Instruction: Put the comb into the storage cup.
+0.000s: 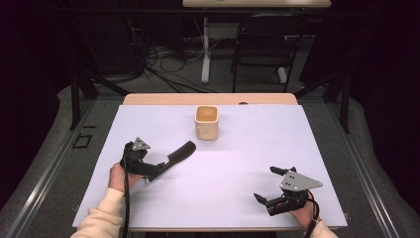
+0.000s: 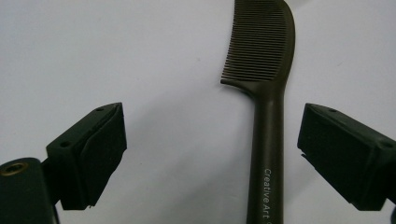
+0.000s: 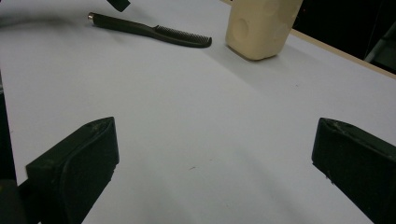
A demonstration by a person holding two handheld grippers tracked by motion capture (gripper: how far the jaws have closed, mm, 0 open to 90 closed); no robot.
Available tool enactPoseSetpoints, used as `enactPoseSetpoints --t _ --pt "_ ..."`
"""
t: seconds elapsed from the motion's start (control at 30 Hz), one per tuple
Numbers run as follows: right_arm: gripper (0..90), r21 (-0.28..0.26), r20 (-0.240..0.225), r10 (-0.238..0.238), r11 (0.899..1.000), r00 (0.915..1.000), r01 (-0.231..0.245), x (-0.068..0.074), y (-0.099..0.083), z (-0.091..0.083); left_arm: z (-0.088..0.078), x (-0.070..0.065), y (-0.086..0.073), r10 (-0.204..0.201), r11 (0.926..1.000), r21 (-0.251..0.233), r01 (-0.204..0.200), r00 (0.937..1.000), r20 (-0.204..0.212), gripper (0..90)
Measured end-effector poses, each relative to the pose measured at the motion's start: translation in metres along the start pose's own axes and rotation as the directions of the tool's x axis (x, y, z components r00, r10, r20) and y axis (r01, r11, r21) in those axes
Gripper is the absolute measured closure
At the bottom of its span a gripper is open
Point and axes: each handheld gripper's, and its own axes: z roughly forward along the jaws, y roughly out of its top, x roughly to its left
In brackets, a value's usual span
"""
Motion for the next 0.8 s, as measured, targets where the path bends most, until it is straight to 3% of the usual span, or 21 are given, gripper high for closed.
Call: enactPoseSetpoints --t 0.13,0.8 --pt "0.1 0.0 0.0 -0.001 1.0 1.0 0.001 0.0 0.0 0.0 0.002 -0.002 0.001 0.015 0.9997 0.022 -0.015 0.9999 0.003 0.2" --pt "0.1 0.002 -0.001 -0.002 1.0 1.0 0.002 0.0 0.0 0.0 0.008 -0.013 0.011 0.11 0.9895 0.093 -0.111 0.9938 0.016 0.1"
